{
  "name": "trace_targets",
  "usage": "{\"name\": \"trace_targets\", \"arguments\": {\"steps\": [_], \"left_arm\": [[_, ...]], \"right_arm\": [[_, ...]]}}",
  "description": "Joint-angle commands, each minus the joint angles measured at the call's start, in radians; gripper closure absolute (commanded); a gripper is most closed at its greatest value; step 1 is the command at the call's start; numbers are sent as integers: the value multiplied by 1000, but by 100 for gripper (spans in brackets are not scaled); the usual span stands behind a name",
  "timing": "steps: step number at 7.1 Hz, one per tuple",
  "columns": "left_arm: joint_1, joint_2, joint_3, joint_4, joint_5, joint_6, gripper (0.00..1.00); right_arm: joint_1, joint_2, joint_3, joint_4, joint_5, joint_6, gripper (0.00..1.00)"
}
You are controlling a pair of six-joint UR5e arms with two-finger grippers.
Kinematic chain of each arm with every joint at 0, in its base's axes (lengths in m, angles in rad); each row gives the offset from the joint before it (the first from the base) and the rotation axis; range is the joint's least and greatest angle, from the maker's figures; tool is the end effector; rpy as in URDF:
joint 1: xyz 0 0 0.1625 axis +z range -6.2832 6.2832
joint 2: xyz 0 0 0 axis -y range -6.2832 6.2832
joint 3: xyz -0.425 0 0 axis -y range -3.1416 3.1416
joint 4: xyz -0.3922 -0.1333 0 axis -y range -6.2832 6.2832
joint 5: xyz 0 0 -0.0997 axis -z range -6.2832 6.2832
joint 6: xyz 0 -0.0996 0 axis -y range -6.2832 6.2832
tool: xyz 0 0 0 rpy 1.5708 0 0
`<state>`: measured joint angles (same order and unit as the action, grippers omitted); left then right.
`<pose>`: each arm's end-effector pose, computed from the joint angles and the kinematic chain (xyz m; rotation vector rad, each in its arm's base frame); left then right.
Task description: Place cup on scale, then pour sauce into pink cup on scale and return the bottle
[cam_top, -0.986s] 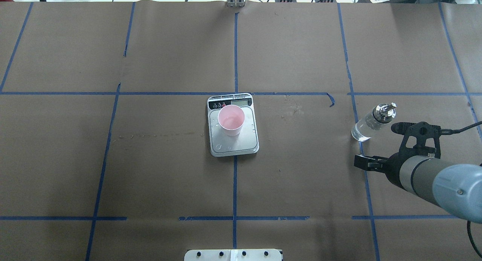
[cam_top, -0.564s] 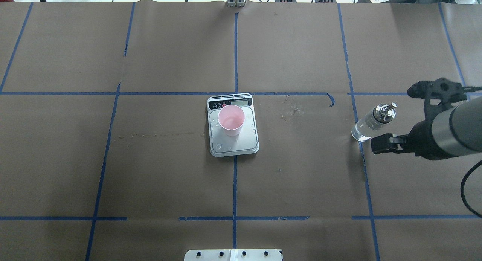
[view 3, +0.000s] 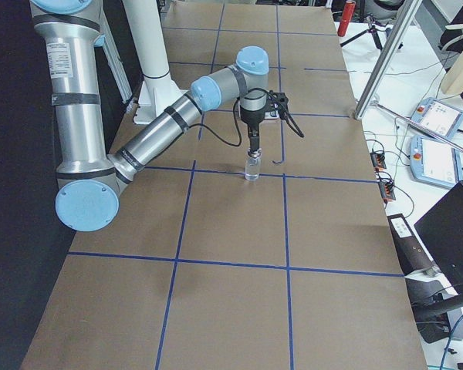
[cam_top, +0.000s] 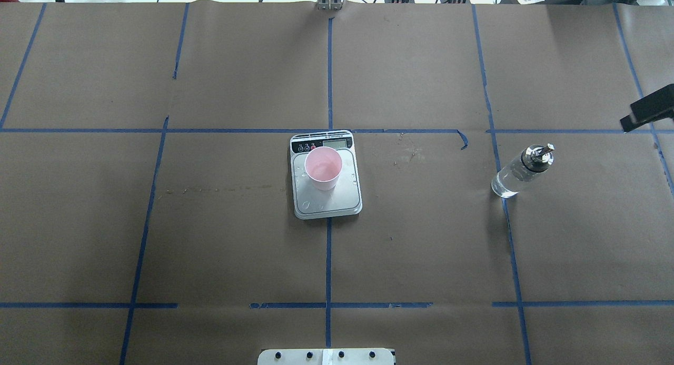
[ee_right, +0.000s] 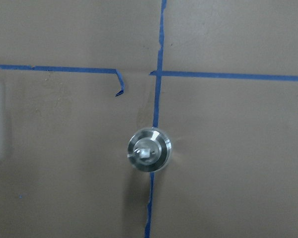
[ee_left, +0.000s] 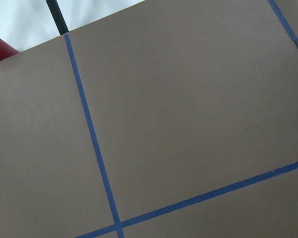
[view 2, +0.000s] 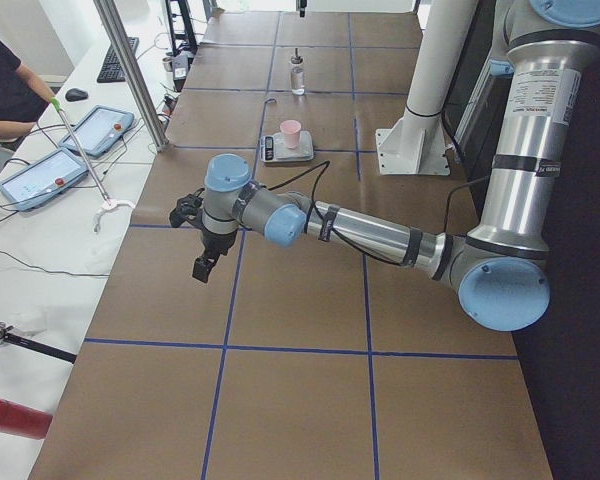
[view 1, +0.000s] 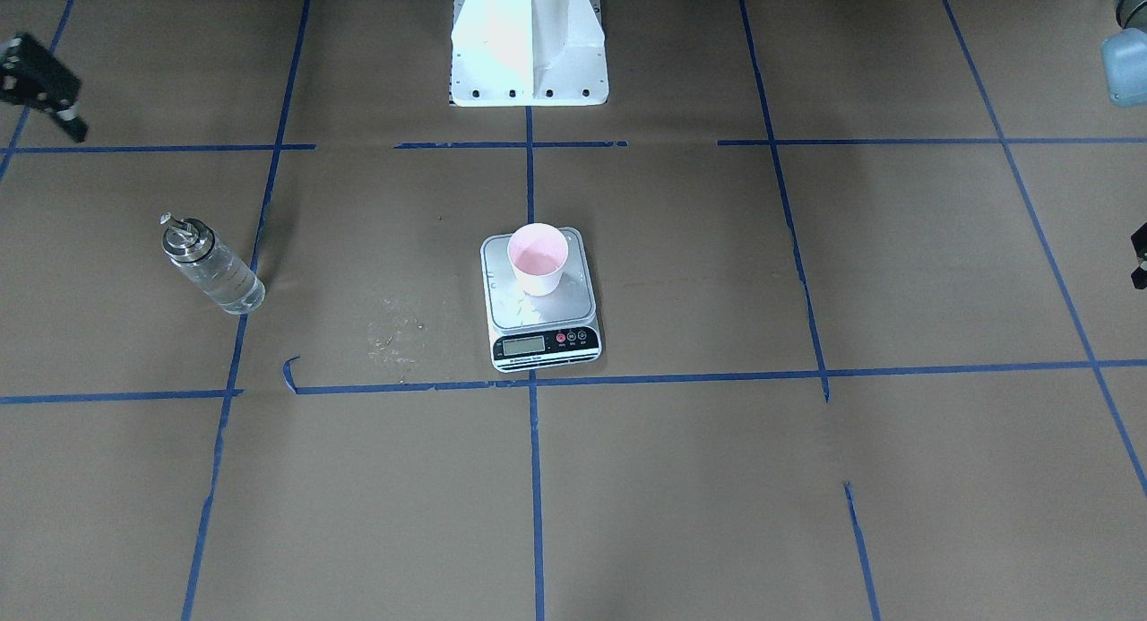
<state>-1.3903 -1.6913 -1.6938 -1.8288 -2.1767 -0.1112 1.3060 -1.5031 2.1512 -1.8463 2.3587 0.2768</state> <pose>0.0249 -0.5632 0.5137 0.3950 0.6580 0.2178 -0.0598 -0.4602 0.3789 0.1319 -0.8445 -0.1355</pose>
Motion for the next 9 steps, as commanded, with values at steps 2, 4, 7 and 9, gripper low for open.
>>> {"name": "trace_targets", "arguments": {"steps": [2, 4, 7, 9], "left_arm": [[-4, 47, 5, -22, -9, 4, 0], [-60, 51, 11, 28, -52, 11, 0], [-151, 74, 58, 218, -51, 340, 0], [-151, 78, 144, 212, -63, 347, 0]], "right_arm": [[255, -3, -386, 9, 21, -630, 0], [253, -55, -434, 47, -53, -625, 0], [254, -69, -522, 211, -42, -506, 0], [256, -69, -525, 211, 5, -487, 0]]}}
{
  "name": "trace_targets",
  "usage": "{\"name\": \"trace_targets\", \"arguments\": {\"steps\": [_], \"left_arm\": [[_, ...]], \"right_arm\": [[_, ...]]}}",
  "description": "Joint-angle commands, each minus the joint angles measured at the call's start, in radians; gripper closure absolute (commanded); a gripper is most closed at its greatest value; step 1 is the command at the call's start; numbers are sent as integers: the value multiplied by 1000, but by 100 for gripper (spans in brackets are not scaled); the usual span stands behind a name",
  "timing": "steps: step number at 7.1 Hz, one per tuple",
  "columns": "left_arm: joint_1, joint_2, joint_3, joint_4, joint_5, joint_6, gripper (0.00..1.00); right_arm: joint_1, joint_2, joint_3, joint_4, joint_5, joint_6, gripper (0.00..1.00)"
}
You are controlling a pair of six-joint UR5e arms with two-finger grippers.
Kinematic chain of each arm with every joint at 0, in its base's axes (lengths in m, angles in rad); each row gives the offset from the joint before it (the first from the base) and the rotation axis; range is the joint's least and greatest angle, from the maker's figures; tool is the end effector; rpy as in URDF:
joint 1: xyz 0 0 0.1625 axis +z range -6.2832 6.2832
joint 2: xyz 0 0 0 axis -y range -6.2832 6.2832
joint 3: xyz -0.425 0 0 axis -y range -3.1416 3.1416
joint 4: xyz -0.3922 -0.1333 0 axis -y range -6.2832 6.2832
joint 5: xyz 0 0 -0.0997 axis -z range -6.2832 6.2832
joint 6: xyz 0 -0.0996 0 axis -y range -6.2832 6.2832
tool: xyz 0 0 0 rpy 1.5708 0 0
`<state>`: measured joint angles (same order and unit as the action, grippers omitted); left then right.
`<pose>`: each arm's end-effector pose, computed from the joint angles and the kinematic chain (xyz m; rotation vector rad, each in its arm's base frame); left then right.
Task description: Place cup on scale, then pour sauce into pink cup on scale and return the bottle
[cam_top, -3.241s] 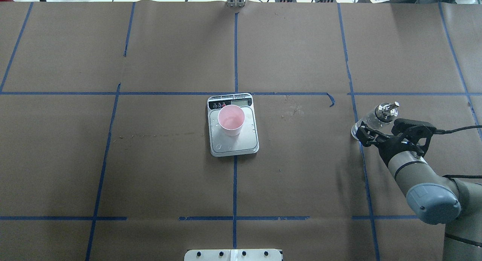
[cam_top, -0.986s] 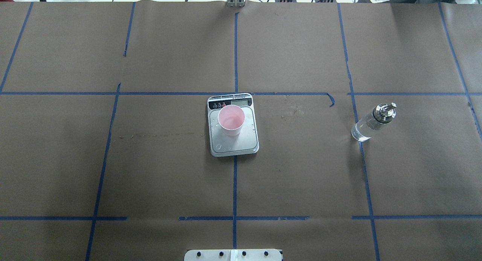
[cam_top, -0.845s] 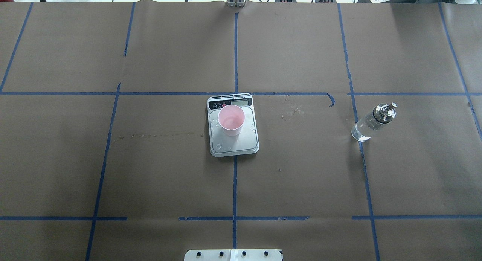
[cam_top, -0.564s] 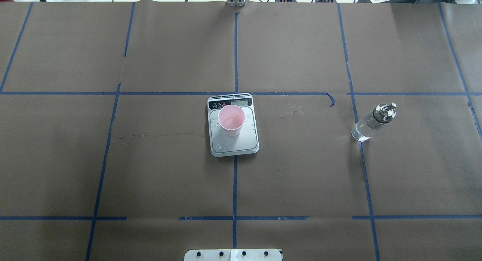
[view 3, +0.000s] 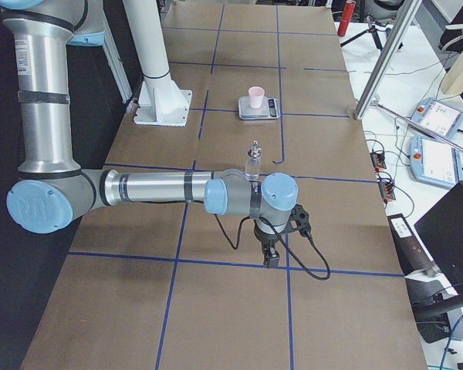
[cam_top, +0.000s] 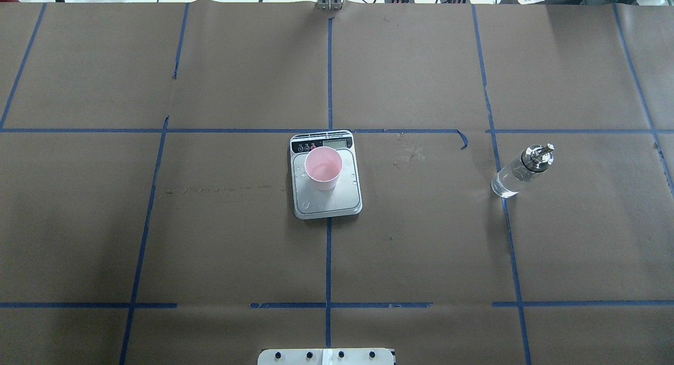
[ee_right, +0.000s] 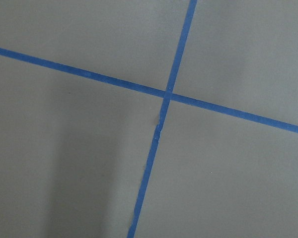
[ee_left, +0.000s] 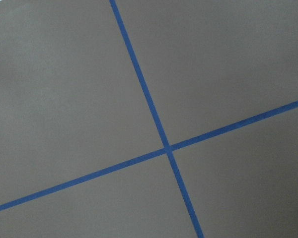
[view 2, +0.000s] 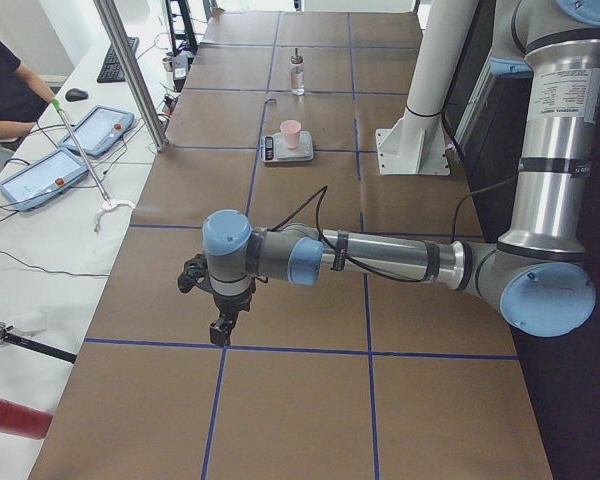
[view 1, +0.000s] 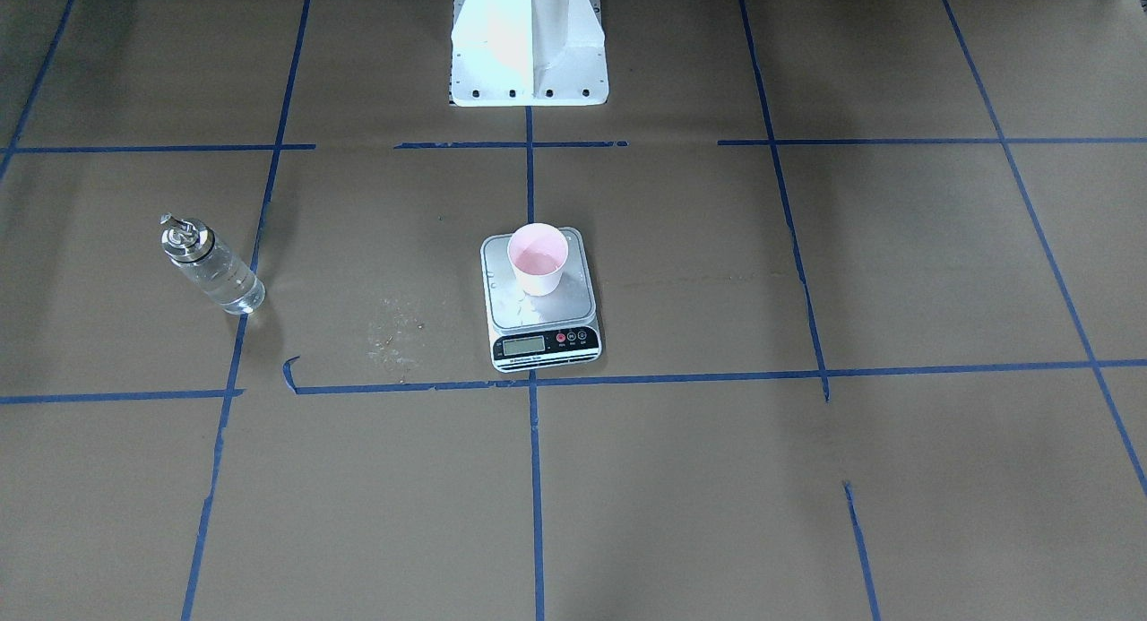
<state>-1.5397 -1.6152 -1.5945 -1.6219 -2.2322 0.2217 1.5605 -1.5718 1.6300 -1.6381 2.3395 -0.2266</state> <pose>-0.0560 -0.5205 0.6266 0.1778 0.6489 0.2826 0.0590 -0.4908 0.6372 0.0745 -0.7668 -0.2216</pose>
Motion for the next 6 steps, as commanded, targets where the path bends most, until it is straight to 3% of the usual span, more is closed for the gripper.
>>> {"name": "trace_targets", "arguments": {"steps": [1, 6], "left_arm": [[-4, 3, 47, 8, -26, 15, 0], [-5, 24, 45, 10, -72, 13, 0]], "right_arm": [[1, -2, -6, 3, 26, 16, 0], [9, -17, -25, 4, 81, 95, 0]]}}
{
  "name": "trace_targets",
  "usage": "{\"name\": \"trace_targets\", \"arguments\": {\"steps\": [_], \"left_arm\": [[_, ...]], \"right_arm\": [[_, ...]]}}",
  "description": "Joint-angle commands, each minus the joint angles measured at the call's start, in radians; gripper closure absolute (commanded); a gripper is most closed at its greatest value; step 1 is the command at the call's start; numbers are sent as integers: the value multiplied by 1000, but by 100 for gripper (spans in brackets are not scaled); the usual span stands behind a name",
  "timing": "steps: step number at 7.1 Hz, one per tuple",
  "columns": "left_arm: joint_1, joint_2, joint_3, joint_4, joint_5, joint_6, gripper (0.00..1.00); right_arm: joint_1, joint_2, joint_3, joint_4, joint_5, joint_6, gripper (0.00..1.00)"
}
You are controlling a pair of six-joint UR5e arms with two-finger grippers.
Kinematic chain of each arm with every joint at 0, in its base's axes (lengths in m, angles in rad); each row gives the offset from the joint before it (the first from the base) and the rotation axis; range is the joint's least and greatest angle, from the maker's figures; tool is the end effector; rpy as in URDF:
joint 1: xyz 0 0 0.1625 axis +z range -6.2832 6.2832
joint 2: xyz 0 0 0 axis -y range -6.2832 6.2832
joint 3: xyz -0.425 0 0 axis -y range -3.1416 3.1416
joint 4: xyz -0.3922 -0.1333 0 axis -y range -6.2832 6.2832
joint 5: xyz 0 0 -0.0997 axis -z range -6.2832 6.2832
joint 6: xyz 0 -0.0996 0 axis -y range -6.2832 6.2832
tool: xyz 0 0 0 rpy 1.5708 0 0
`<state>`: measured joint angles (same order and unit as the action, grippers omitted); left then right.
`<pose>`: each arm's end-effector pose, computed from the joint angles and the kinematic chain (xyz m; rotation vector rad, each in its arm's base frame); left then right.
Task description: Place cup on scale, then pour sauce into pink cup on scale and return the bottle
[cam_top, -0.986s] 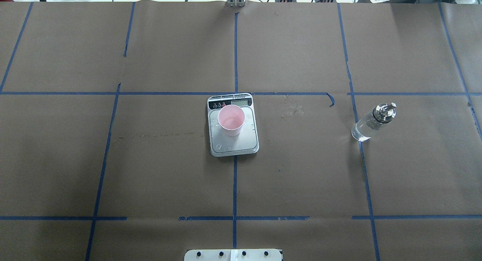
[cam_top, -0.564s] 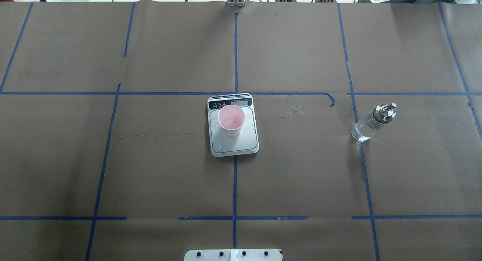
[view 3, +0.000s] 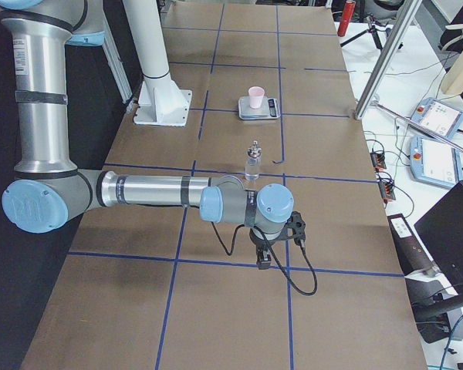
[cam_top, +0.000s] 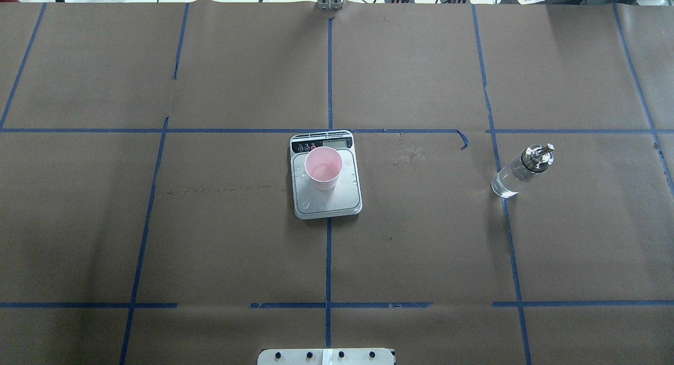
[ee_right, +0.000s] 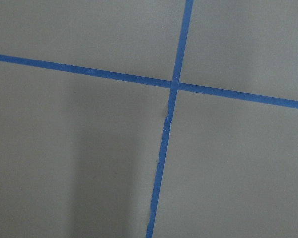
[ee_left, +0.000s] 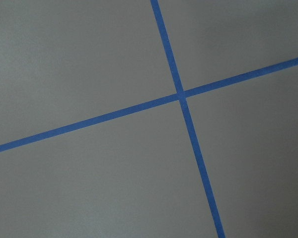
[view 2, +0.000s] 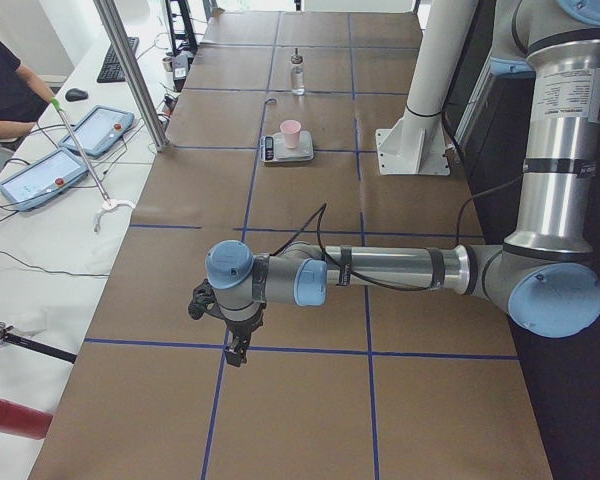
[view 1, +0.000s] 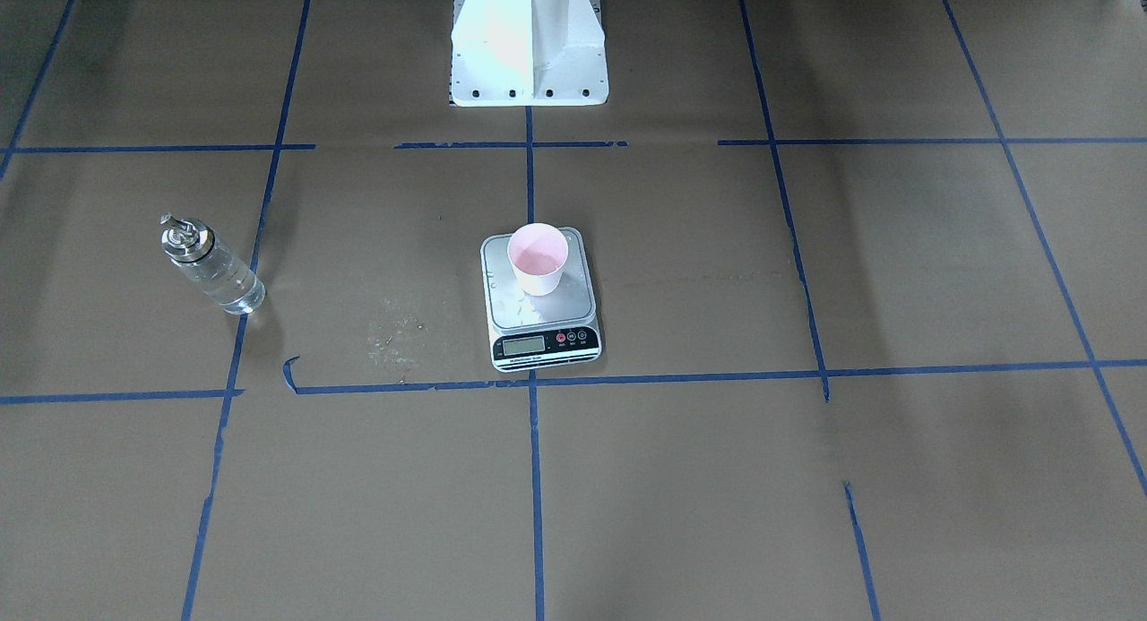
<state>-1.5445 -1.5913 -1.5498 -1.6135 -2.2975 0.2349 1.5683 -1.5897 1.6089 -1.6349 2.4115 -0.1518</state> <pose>-0.0539 -0.5053 0.6578 0.1161 0.7207 0.2649 0.0579 -0.4809 0.6507 0.0206 -0.8420 -0.1262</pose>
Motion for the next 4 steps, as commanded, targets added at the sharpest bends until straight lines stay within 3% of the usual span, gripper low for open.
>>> {"name": "trace_targets", "arguments": {"steps": [1, 4], "left_arm": [[0, 13, -1, 3, -49, -8, 0], [0, 16, -9, -8, -60, -81, 0]], "right_arm": [[1, 0, -18, 19, 9, 20, 0], [13, 5, -15, 40, 9, 24, 0]]}}
